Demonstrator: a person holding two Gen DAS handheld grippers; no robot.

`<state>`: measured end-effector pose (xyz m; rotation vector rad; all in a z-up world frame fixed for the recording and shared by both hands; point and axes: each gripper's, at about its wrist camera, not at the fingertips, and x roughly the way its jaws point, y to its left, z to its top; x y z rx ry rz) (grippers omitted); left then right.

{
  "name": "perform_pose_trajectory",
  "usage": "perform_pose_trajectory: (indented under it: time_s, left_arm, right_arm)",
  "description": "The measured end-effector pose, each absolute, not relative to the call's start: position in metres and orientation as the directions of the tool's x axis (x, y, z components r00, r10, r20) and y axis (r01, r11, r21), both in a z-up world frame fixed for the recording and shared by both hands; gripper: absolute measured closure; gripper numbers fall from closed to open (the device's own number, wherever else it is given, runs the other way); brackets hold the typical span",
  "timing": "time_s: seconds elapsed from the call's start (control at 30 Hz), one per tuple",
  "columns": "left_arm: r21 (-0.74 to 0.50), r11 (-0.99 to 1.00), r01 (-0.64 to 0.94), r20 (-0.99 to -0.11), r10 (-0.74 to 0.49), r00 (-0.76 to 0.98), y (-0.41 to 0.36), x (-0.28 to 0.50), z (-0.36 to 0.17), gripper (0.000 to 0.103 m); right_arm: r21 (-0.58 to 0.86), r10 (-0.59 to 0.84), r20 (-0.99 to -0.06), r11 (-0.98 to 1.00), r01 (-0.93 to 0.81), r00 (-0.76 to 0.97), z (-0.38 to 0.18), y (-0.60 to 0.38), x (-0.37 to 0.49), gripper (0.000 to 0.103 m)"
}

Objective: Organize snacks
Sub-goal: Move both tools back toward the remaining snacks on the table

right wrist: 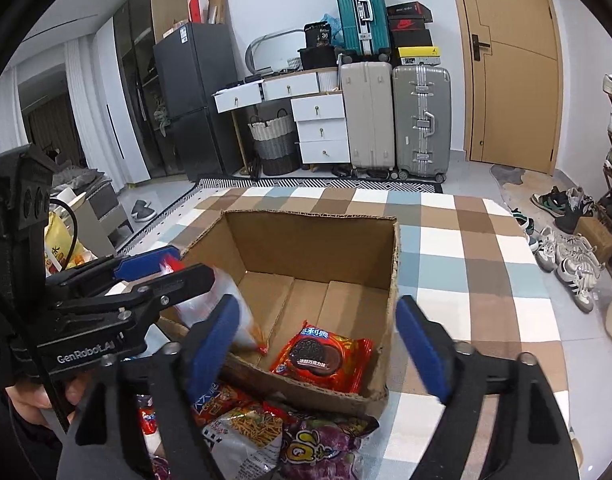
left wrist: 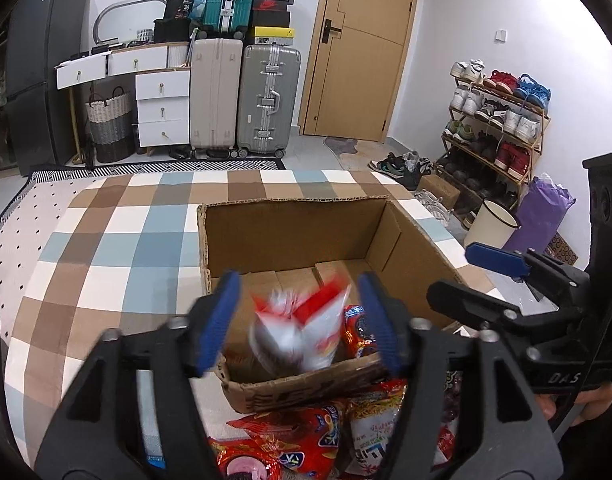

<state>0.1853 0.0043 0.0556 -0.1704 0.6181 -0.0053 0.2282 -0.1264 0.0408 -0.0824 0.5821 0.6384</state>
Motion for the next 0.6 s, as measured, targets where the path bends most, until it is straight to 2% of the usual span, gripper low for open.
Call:
perform_pose_trajectory:
  time_s: [0.13,0.17,0.37,0.6]
  left_arm:
    - [-0.163,0.986,-0.035,-0.551,-0.061,0.832,0.004,0.170,0.066,0.013]
    - [-0.154,0.987,-0.043,-0.554,-0.050,0.831,0.003,0.165,0.068,0.003]
    - [-0.103,0.992,-0.077,-0.558,0.006,0.830,0.000,0.131,0.077,0.001]
    - [-0.082,0.992,-0.099,-0.584,0.032,0.811,-0.004,0.088,0.080,0.001]
  right_arm:
    - [0.111,0.536,-0.513,0.816,-0.567,0.671,0.046,-0.140,0.218,0.002]
    - [0.120,0.539,-0.507,0.817,-0.564,0.673,0.047,-0.146,0.215,0.002]
    - [0.184,0.550,-0.520,0.819,-0.543,0.654,0.044,-0.172,0.200,0.000]
    - [0.173,0.529,-0.570,0.825,-0.537,0.629,0.031,-0.182,0.171,0.000]
